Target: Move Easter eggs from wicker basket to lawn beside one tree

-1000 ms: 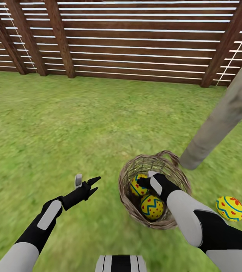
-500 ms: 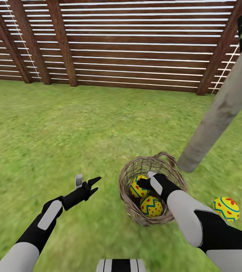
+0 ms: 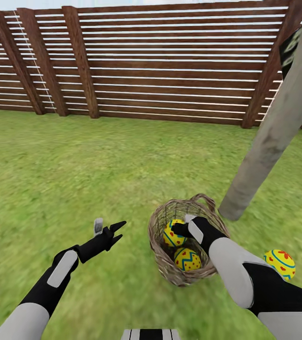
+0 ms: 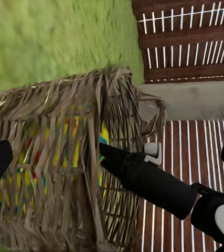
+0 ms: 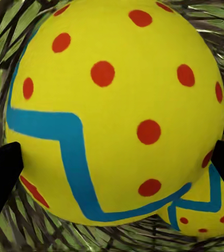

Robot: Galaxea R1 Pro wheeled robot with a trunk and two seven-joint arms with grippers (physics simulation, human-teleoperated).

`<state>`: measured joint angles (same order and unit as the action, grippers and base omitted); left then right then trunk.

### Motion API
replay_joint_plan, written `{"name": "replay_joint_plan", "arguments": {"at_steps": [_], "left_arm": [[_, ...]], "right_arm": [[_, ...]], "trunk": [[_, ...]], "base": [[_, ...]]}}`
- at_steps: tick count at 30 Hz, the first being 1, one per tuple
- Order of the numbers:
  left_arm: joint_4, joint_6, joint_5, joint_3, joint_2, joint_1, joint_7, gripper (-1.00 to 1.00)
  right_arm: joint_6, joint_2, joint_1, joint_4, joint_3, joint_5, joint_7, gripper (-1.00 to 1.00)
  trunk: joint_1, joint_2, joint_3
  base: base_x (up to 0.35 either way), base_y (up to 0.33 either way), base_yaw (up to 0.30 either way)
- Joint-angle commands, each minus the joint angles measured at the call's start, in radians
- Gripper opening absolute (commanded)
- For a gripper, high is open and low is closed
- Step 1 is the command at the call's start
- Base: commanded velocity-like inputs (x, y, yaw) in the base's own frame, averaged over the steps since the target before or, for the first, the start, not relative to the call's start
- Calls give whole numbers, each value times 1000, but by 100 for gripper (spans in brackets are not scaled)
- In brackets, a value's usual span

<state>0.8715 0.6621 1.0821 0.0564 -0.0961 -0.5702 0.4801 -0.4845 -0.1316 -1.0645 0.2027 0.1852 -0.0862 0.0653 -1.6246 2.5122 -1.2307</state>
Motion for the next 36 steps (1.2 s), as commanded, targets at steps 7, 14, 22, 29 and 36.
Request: {"name": "replay_joint_plan", "arguments": {"at_steps": [7,14,22,29,36], "left_arm": [[0,0,4,2,0,0,-1,100],[0,-1,4,3,3,0,-36,100],[-1,-2,4,3,4,0,-37,100],[0,-4,3,4,4,0,-35,100],[-2,-10,1,10,10,0,-35,100]], "right_arm": [[-37,32,0,4,0,-66,-3,-100],[-40,112,0,2,-3,-67,-172,-100],[-161,198,7,-7,-4,-66,-424,-100],[-272,335,8,-11,-9,-61,-771,-100],[-349,433,8,-3,-45,-58,-1119,-100]], "trunk": [[4,-1,26],[7,-3,54],[11,-5,84],[11,-5,92],[11,-5,92]], "base": [[-111,0,0],[0,0,0],[0,0,0],[0,0,0],[0,0,0]]}}
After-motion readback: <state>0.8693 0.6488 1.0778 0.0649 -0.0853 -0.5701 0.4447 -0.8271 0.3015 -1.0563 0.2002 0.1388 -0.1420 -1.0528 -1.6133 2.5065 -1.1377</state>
